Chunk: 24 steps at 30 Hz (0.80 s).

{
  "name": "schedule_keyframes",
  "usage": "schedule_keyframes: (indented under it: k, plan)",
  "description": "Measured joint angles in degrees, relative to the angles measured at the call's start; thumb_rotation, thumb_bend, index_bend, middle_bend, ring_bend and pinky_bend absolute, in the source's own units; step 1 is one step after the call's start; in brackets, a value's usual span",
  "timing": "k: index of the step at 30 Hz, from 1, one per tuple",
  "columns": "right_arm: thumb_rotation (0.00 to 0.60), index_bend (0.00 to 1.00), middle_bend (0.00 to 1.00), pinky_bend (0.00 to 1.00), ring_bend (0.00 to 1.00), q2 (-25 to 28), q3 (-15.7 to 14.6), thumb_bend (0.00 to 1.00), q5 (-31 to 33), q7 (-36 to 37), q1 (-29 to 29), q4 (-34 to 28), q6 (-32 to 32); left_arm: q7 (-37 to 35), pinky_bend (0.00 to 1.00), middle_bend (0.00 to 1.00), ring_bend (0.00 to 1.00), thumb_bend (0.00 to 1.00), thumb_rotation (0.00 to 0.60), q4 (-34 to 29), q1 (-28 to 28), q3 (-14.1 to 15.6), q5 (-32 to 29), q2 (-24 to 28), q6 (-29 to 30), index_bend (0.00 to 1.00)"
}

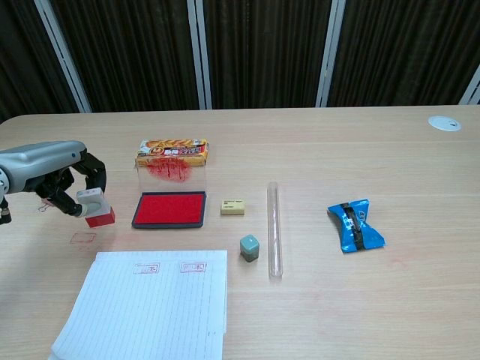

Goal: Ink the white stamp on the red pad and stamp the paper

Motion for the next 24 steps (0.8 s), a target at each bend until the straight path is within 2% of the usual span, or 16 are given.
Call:
schedule_keyframes:
  k: [5,16,24]
  plan:
    - [0.600,0.00,0.00,0.00,0.00,-0.11,-0.04,0.00,0.05,-0.14,0.09,0.10,-0.17,-1.85,0.90,0.52,0.84,0.42,0.600,4.90,-0.19,0.13,-0.86,-2.41,-2.18,0.57]
    - [0.600,0.00,0.00,0.00,0.00,-0.35,-0.03,0.00,0.50,-0.48,0.22,0.40,-0.51,-4.66,0.89,0.50,0.83,0.40,0.600,10.00,-0.25,0.49,0.14,-5.52,-4.29,0.55]
    - [0.600,0.00,0.00,0.00,0.00,-0.44,-0.02,0.00,0.61,-0.56,0.27,0.53,-0.59,-5.28,0.88,0.39,0.82,0.32,0.600,10.44,0.03,0.67,1.10,-5.67,-4.36,0.41]
